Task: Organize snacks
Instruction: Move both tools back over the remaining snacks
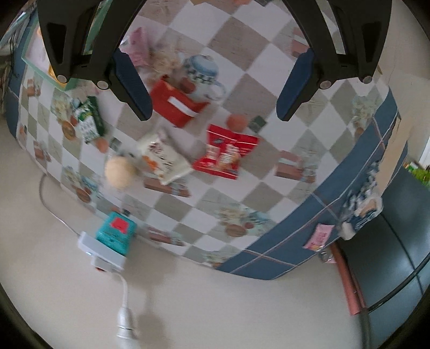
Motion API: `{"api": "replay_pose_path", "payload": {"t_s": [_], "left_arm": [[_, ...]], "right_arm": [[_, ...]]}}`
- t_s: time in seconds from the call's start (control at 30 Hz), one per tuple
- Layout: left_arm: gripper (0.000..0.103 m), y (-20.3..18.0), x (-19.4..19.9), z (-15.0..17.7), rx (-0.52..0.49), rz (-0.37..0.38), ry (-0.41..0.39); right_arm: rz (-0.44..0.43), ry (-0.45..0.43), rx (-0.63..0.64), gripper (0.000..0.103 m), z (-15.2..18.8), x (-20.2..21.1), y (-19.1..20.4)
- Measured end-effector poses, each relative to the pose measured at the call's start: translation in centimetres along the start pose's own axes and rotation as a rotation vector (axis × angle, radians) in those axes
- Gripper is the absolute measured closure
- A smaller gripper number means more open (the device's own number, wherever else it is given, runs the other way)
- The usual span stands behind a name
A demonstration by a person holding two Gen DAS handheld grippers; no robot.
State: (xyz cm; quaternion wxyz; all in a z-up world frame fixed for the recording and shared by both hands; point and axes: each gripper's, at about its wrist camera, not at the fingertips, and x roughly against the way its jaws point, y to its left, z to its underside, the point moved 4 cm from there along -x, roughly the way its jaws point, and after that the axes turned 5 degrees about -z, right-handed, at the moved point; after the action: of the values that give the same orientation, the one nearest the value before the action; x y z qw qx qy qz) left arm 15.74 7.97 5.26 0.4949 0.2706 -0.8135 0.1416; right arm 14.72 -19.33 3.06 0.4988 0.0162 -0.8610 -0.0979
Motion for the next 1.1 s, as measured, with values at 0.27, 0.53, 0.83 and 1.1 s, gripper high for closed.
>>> {"api": "replay_pose_path", "payload": {"t_s": [0.27,0.53,0.83,1.1], "left_arm": [[0.009,4.2,-1.4,-0.7,0.057,-0.052,0.019],[0.009,7.3,-4.1,-0.5,0.084,-0.096,0.077],[0.009,6.0,-6.7,-0.4,0.077,0.017,0.148],[0.009,1.2,-8.9,0.2,0.046,0.125,0.191]], "right_arm": [[-0.044,0.039,0.069,0.000,0.9,-1.7,4.4],[-0.062,0.070,0.031,0.000,1.4,-3.8,4.3],[-0.103,0.022,-0.048,0.000,0.5,-4.1,3.7],[-0.088,0.000,0.008,0.000,0.2,-5.2,6.1]]}}
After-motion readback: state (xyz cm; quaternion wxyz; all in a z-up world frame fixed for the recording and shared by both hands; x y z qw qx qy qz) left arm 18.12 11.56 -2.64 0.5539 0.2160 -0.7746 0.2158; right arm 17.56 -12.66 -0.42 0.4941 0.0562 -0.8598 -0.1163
